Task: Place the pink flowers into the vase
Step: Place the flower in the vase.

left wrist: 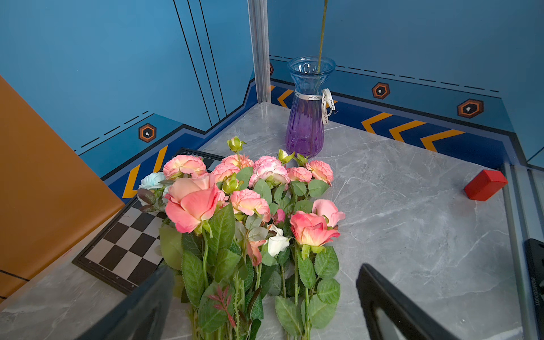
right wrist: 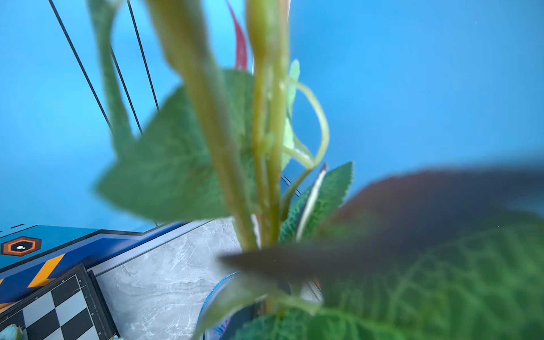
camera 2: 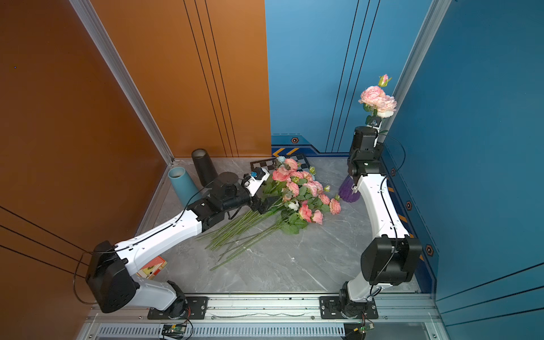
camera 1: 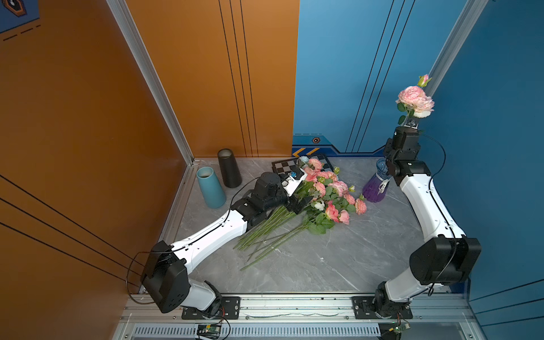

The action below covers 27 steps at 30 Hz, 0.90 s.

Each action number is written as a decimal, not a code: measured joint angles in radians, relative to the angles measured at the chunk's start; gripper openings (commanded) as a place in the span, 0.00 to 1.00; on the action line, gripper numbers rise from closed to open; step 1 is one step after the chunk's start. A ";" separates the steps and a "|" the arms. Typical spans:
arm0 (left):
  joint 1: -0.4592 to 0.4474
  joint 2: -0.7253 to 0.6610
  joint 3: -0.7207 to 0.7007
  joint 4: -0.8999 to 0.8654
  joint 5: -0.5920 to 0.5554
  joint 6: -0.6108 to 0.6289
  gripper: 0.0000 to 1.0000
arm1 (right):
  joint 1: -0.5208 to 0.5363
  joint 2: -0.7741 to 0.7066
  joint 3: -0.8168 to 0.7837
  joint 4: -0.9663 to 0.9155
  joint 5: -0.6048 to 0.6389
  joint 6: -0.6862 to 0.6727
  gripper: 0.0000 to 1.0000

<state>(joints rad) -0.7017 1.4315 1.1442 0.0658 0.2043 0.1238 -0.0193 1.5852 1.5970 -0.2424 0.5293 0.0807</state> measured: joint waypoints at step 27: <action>-0.005 -0.023 -0.006 0.022 -0.001 -0.020 0.99 | 0.000 -0.002 -0.020 0.042 -0.001 -0.006 0.14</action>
<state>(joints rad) -0.7063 1.4090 1.1385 0.0875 0.2031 0.1040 -0.0193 1.5837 1.5768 -0.2001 0.5285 0.0742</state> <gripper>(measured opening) 0.985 0.131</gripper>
